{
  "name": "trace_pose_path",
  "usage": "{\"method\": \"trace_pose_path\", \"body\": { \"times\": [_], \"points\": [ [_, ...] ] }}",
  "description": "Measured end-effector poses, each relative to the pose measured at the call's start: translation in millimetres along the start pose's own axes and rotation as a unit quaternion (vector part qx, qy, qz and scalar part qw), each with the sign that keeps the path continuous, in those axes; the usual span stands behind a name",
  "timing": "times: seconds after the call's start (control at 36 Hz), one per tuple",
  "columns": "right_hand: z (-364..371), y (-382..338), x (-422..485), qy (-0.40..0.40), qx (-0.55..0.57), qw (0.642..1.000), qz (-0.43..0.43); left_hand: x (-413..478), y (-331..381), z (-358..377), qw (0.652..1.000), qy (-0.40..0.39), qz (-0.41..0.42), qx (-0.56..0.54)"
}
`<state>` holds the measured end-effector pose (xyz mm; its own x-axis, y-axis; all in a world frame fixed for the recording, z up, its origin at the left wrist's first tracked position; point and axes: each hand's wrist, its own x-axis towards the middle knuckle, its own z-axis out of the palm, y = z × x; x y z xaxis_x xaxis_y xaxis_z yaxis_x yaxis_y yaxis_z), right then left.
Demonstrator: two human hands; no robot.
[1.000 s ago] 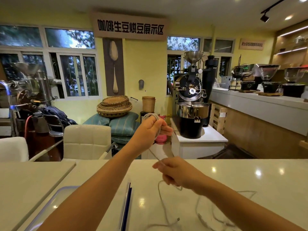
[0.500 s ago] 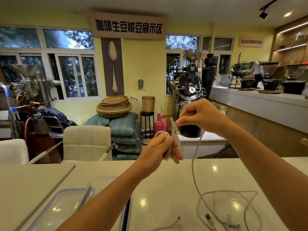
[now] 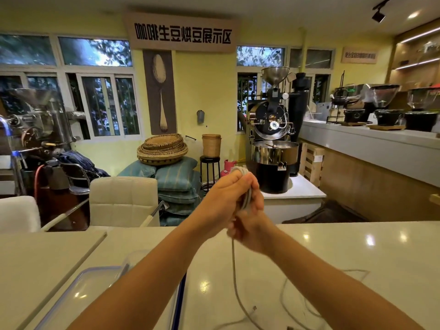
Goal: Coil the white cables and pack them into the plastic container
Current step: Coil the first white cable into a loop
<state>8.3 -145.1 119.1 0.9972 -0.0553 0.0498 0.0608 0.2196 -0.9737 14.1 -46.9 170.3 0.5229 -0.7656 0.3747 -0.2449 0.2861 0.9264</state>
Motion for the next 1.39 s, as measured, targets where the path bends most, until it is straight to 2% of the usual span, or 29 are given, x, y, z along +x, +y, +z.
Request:
{"method": "trace_pose_path", "body": {
  "times": [0.11,0.19,0.28,0.39,0.53,0.61,0.67,0.81,1.0,1.03,1.08,1.11,1.19,1.31,1.39],
  "points": [
    [14,20,-22,-0.056,0.032,0.988,0.139,11,-3,-16,0.994,0.059,0.014,0.085],
    [14,18,-37,-0.087,-0.061,0.976,0.192,17,-6,-27,0.985,0.101,0.013,0.140],
    [9,-1,-47,-0.063,-0.251,0.959,0.118,19,-12,-37,0.972,0.114,0.017,0.203],
    [3,-36,-57,-0.038,-0.425,0.904,-0.009,18,-25,-47,0.967,0.124,0.000,0.224],
    [-2,-68,-56,-0.055,-0.551,0.825,-0.113,15,-33,-38,0.965,0.107,-0.021,0.238],
    [-10,-85,-45,-0.028,-0.587,0.792,-0.165,12,-37,-29,0.973,0.070,-0.036,0.215],
    [-19,-96,-36,-0.004,-0.559,0.807,-0.192,8,-38,-22,0.982,0.043,-0.044,0.178],
    [-36,-110,-18,0.009,-0.428,0.879,-0.210,0,-39,-9,0.996,0.018,-0.021,0.086],
    [-50,-79,9,-0.030,-0.238,0.956,-0.167,-3,-25,3,0.999,-0.034,-0.002,-0.010],
    [-53,-69,13,-0.029,-0.244,0.953,-0.178,-3,-23,4,0.999,-0.045,-0.002,-0.017],
    [-51,-47,19,-0.021,-0.323,0.918,-0.228,-2,-19,7,0.998,-0.056,-0.006,-0.029],
    [-44,-40,21,-0.026,-0.329,0.916,-0.228,-1,-18,7,0.998,-0.057,-0.006,-0.036],
    [-22,-22,16,0.009,-0.219,0.966,-0.136,2,-18,9,0.998,-0.050,-0.004,-0.034],
    [-13,16,7,0.019,-0.280,0.956,-0.089,7,-21,4,1.000,-0.012,-0.002,-0.021],
    [-12,31,-2,-0.013,-0.313,0.949,-0.040,13,-23,-3,0.999,0.032,0.003,0.016]
  ]
}}
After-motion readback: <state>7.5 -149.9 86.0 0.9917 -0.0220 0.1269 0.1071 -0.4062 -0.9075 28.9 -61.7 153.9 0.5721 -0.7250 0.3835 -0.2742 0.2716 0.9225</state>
